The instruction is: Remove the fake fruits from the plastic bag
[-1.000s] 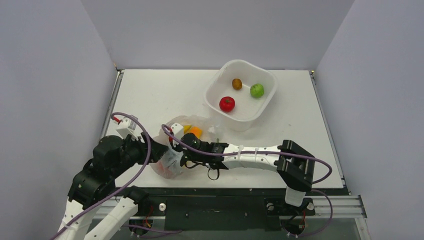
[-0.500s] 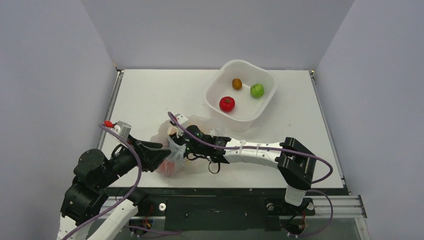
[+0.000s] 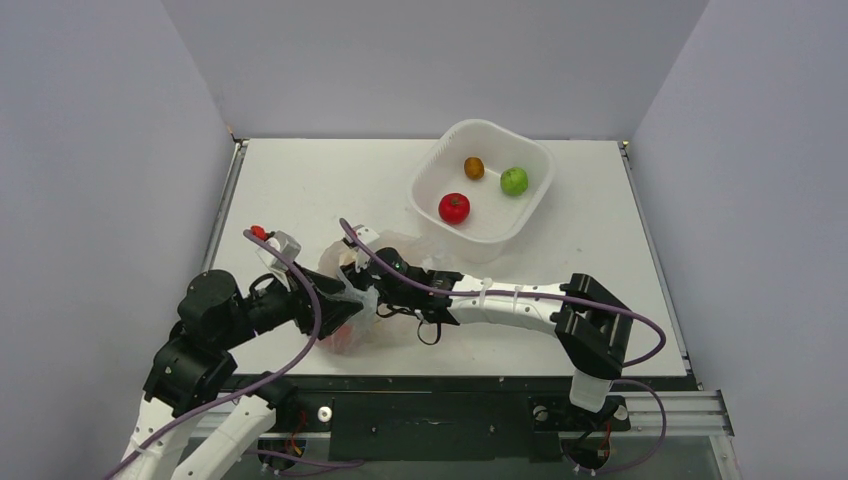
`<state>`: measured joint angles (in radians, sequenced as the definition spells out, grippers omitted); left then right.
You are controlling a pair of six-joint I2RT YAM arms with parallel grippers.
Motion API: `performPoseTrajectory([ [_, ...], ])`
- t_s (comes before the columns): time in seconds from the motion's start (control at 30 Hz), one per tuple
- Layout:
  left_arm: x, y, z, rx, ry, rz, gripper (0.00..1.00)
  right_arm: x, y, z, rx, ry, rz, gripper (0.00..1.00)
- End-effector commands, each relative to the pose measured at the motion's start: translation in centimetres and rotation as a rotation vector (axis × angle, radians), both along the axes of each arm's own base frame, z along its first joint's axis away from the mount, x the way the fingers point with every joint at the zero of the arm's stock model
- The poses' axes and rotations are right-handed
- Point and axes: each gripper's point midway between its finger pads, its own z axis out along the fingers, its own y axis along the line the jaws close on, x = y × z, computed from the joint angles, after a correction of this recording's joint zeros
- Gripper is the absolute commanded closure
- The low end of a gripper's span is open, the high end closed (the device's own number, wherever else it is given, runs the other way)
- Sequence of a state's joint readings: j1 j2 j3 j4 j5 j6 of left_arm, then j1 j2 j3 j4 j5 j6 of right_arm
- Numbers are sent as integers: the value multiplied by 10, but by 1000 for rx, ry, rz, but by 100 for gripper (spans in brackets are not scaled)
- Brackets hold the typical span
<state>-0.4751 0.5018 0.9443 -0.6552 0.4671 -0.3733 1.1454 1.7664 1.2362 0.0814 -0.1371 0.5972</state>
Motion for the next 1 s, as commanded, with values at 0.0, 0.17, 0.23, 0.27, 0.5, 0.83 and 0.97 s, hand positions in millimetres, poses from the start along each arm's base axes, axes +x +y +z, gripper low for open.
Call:
performPoseTrajectory([
  [0.0, -11, -13, 19, -40, -124, -137, 37, 9, 10, 35, 104, -31, -5, 54],
  [0.17, -19, -21, 17, -30, -117, -225, 33, 11, 10, 33, 107, -18, -1, 54],
  [0.23, -15, -20, 12, 9, -121, -219, 33, 11, 10, 33, 109, -19, -1, 54],
  [0.27, -12, -18, 6, 43, -123, -212, 33, 12, 11, 33, 111, -20, -1, 54],
  [0.5, -11, -25, -1, 107, -150, -292, 29, 17, 13, 37, 136, 0, -12, 55],
  [0.83, -16, -14, -29, 253, -77, -291, 100, 18, 1, 19, 75, -18, -24, 54],
  [0.97, -31, 0, -21, 223, -66, -230, 100, 11, -8, 1, 44, -31, 3, 50],
])
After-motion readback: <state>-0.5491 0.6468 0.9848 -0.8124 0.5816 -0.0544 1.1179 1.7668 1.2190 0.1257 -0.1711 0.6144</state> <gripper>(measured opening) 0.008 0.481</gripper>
